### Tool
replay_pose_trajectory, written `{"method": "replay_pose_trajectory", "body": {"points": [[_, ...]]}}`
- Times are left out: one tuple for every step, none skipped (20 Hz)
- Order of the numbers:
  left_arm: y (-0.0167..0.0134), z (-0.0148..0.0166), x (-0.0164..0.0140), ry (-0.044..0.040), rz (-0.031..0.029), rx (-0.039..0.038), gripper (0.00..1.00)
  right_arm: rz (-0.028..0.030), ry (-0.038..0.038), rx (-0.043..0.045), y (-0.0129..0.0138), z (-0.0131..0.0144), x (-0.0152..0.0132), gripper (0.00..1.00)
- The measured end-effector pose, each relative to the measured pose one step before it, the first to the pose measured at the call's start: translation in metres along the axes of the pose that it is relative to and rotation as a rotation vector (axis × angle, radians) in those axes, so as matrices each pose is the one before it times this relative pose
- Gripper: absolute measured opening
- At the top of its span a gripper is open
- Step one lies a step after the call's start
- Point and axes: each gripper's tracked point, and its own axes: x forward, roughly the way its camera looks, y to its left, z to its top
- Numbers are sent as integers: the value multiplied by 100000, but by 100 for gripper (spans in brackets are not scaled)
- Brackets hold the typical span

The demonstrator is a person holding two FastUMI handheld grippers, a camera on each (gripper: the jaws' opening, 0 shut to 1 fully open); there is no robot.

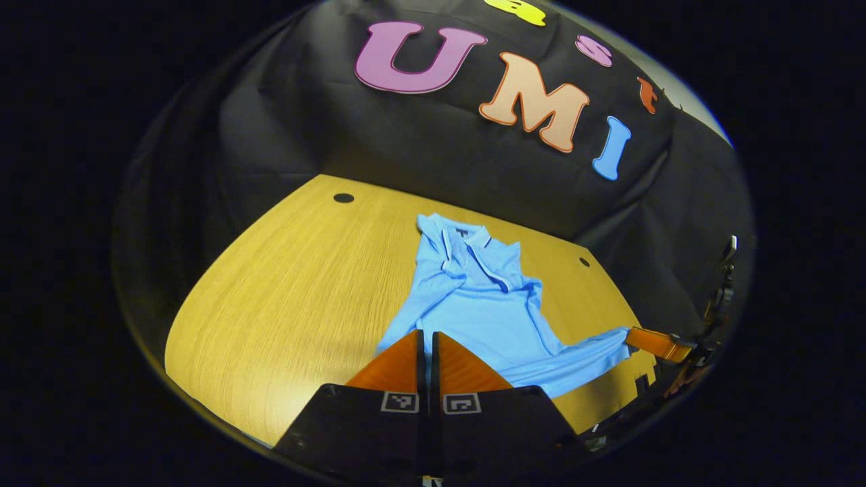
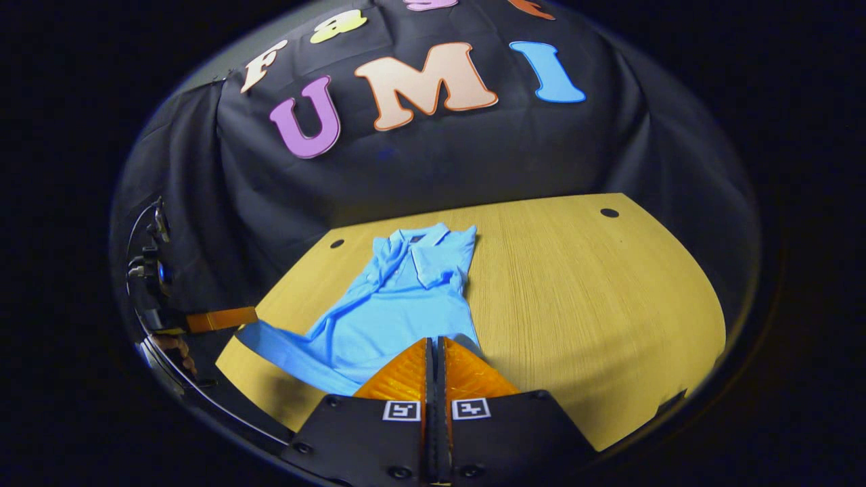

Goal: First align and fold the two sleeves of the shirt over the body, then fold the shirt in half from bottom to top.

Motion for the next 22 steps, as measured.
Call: {"method": "replay_pose_trajectory", "body": {"points": [[12, 1381, 518, -1593, 534, -400, 0, 686, -1451, 488, -241, 1320, 744, 3], [-120, 1236, 544, -1053, 449, -250, 0, 537, -1853, 92, -180, 1289, 723, 2], [58, 1266, 717, -1298, 896, 175, 0, 874, -887, 217, -188, 1180, 922, 3], [-80, 1131, 855, -943, 577, 78, 0, 755, -1119, 447, -235, 1069, 990, 3], [-33, 323, 614, 55, 1034, 420, 0, 1013, -270, 850, -114, 1005, 1123, 2], [-96, 652, 716, -581, 70, 837, 0, 866, -311, 392, -89, 807, 905, 0], [-118, 418, 783, 306, 59, 1246, 0, 1147, -586, -191, -15, 776, 833, 2], [-41, 253, 507, 690, -109, 1644, 0, -287, 297, -944, -263, 589, 880, 3], [-165, -84, 678, 1929, -650, 649, 0, -28, 158, 46, -151, 472, 568, 2], [-445, -466, 712, 2966, -2020, -804, 0, -224, 0, 705, 135, 513, 591, 2], [-413, -1643, 293, 7643, -1477, -1709, 0, 152, 519, 568, 170, 221, 550, 2], [406, -1175, 192, 3717, 1408, -2078, 0, -1049, -175, -515, -133, 220, 415, 2], [723, -828, 605, 1873, 2240, -1964, 0, -1560, 831, -484, -230, -101, 329, 2], [252, -1241, 603, 1360, 570, -795, 0, -1629, 579, 576, -176, -183, -191, 2], [-151, -1349, -813, 3007, -778, -1115, 0, -445, -741, 782, 157, 209, -260, 2], [-513, -1304, -217, 2671, -1011, -452, 16, -6, -721, -925, 227, 92, -159, 2], [-504, -1475, -282, 1768, -1373, -594, 44, 216, 814, -1552, -118, -284, -60, 2], [-448, -1623, -237, 1834, 162, -688, 71, 516, 1785, -960, -130, -475, -172, 3], [-400, -1486, -84, 1821, 153, -467, 78, 274, 898, -905, -114, -291, -43, 3], [-374, -1714, -67, 1629, 859, -610, 80, 608, 130, -504, 27, -78, 120, 3], [-203, -1725, 167, 2181, 1285, -781, 87, 788, 239, 35, 27, -113, 61, 3], [-90, -1676, -232, 2912, 1791, -472, 96, 863, 478, 228, 117, -209, -215, 3]]}}
